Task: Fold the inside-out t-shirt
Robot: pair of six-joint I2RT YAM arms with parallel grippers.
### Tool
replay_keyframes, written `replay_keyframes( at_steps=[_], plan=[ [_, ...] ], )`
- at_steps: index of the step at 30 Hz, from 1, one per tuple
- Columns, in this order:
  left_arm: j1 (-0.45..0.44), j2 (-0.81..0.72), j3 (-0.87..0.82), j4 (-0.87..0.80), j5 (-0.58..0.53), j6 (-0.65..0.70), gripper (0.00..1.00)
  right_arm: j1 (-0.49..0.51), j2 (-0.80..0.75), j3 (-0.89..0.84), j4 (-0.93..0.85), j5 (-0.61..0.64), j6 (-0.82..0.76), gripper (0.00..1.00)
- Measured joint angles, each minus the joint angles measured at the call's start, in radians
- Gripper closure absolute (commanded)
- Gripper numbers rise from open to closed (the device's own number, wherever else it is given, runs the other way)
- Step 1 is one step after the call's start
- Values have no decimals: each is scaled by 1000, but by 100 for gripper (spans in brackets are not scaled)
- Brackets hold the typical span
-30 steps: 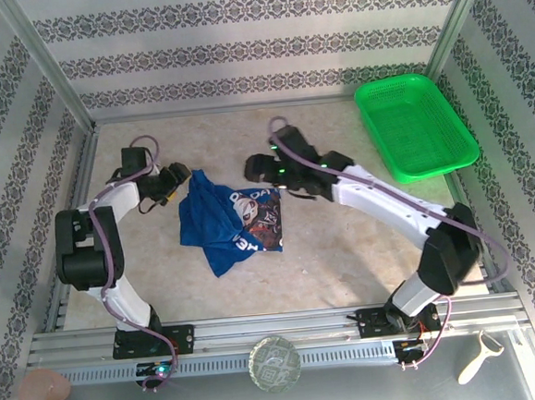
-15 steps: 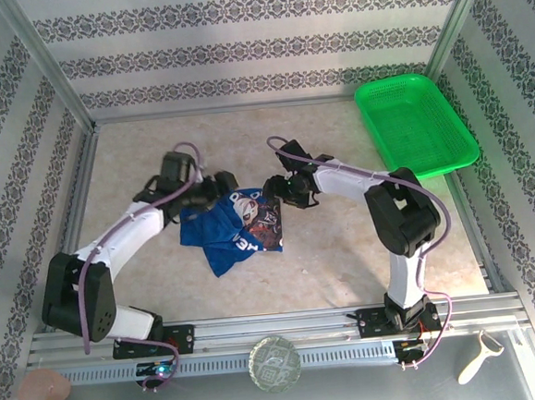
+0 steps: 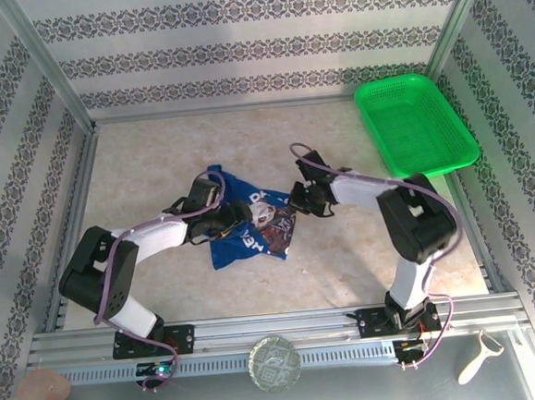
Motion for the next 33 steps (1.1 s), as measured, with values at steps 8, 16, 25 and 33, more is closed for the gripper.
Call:
replay_keyframes(
  at_steps=[8, 16, 25, 33],
  plan=[
    [152, 113, 286, -98, -14, 138, 21, 11, -351, -380, 65, 112, 153, 100],
    [51, 23, 347, -246, -61, 286, 21, 26, -392, -424, 87, 166, 206, 100],
    [-276, 114, 383, -373, -267, 499, 20, 26, -404, -447, 112, 174, 210, 100],
    [-328, 225, 434, -391, -420, 595, 20, 26, -407, -457, 124, 175, 212, 100]
  ],
)
